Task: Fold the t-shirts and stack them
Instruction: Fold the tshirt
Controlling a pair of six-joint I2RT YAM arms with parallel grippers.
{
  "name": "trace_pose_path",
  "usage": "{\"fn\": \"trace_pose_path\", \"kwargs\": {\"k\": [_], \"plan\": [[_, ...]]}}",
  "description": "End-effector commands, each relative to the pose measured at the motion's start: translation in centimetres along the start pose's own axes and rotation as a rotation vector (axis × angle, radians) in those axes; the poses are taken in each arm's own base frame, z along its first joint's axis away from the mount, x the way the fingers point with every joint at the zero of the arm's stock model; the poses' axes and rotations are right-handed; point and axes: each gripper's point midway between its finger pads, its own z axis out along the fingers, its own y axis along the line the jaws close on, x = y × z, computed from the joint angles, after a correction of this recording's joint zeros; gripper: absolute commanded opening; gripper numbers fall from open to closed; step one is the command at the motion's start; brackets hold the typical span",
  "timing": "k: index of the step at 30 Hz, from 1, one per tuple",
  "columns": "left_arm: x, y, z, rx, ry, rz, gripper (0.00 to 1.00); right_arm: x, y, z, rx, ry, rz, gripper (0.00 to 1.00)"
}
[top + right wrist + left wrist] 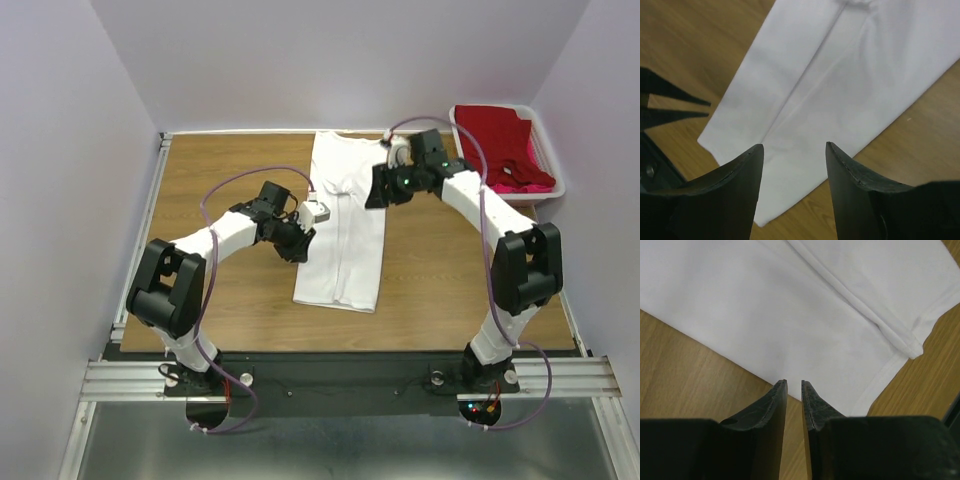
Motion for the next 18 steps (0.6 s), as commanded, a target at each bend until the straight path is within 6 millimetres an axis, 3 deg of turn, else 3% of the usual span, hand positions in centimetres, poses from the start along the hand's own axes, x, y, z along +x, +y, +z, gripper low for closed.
{"fn": "trace_pose_path", "kwargs": {"k": [1,9,12,15,18], "plan": [[0.7,-1.1,-0.1,-0.016,-0.001,0.089,0.3,8.5,1.7,1.7,-0.054,0.197,0.037,0.58],[4.2,-1.8,1.6,-0.049,0.108,0.178,0.3,15.1,2.3,2.3,-0.105,0.342,0.035,0.49],[5.2,-2.1,2.0,-0.061,0.144,0.217,0.3,17.2,1.4,2.8,-0.074,0.408,0.027,0.43],[6.5,-2.2,2.2,-0.061,0.183,0.231,0.29,19.5,-1.3,3.1,0.024,0.482,-0.037,0.4],[7.5,-2.7,2.4,-0.039,0.216,0.24,0.29,20.4,-3.5,3.5,0.097,0.527,-0.094,0.36]]}}
